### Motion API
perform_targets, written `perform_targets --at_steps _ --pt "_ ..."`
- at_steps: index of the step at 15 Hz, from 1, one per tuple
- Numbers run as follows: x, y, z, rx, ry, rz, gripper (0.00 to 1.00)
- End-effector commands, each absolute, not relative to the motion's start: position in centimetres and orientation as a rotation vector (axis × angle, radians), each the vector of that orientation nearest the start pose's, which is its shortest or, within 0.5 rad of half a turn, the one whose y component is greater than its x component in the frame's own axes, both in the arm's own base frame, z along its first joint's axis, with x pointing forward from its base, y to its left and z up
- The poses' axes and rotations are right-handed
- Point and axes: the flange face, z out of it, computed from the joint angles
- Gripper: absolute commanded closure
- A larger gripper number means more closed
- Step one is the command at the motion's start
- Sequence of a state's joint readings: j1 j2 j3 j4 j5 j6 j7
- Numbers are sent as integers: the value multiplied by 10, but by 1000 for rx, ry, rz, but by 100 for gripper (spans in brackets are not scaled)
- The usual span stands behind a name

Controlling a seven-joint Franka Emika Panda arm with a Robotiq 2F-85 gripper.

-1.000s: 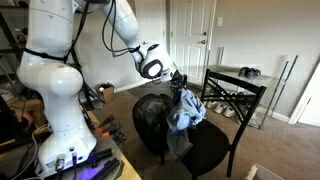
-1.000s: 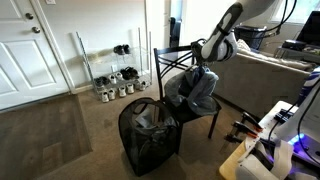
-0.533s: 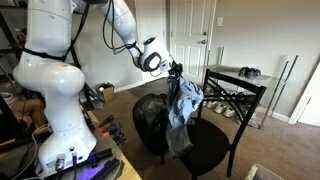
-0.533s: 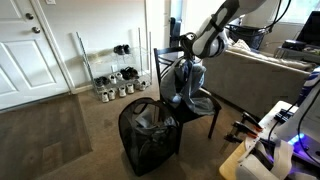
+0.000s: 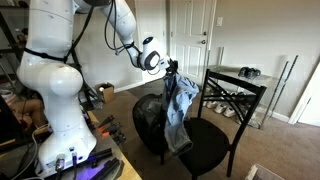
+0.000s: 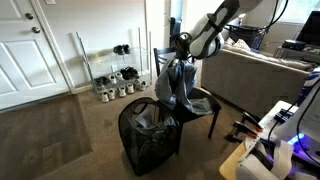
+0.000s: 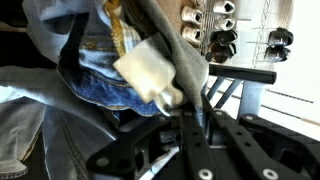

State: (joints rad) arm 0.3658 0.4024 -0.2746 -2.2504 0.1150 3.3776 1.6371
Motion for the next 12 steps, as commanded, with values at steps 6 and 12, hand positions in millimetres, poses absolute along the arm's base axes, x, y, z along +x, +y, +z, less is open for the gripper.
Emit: perform_targets --at_steps 6,12 --pt "599 100 280 -1882 1621 -731 97" --pt "600 149 263 -2030 1474 -730 97"
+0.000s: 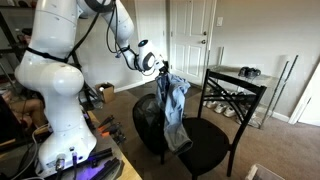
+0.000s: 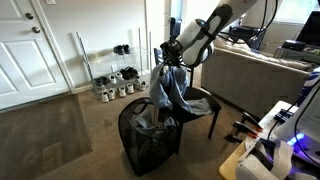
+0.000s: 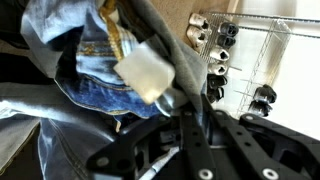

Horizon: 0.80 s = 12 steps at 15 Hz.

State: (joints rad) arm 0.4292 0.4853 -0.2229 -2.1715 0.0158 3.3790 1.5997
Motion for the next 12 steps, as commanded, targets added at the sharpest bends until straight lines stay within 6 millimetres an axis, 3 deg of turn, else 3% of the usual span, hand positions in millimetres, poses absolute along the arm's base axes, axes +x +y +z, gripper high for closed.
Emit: perform_targets --at_steps 1,7,9,12 --pt "600 156 260 -2048 1452 -727 97" --pt "597 190 246 -2146 1349 -699 97" --pt "585 215 247 -2200 1236 -631 97" --pt "552 263 241 -2266 1060 -486 97"
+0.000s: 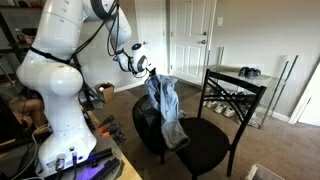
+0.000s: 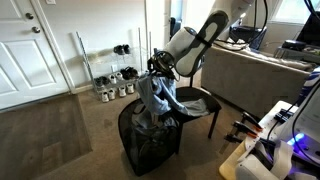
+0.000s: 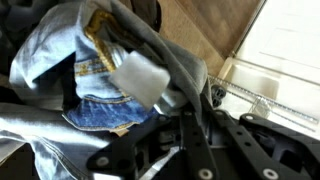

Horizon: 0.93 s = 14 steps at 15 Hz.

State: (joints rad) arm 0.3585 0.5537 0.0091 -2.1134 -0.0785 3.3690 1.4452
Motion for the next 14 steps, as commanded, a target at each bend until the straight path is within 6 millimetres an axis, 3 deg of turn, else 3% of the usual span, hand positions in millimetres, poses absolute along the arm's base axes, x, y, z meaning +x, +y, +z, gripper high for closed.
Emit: perform_targets --at_steps 1,3,5,7,10,12,14 --pt "544 277 238 -2283 1007 -438 97" --pt "527 299 228 -2323 915 -331 97" --pt "526 284 215 -2330 956 -235 97" --pt "528 252 196 -2334 1103 -187 97" --pt "538 183 174 -2267 1325 -199 97" --pt "544 156 173 -2230 1426 -215 97" --pt "553 149 179 -2221 1463 -242 97"
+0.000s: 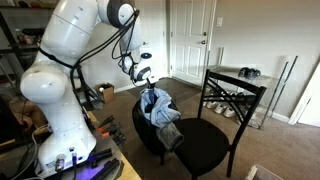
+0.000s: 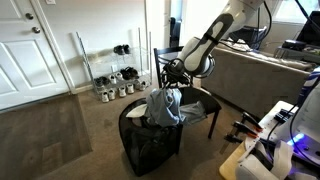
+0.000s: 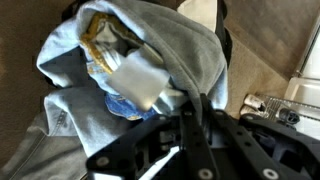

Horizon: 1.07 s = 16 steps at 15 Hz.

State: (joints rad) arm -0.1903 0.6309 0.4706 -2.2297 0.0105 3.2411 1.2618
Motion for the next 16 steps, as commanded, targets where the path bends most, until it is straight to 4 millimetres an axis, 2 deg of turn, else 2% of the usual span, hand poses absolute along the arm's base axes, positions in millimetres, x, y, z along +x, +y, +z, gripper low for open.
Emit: perform_targets --at_steps 1,3,8,10,13,16 --pt "555 152 183 -2228 1459 -247 97" --pt "560 168 185 -2270 1418 -245 97" --pt "556 246 182 -2445 1238 -190 97" --pt "557 261 181 -2477 1203 -185 97" --pt "565 260 185 -2455 1232 -204 97" --pt "585 243 196 -2392 1264 -317 97"
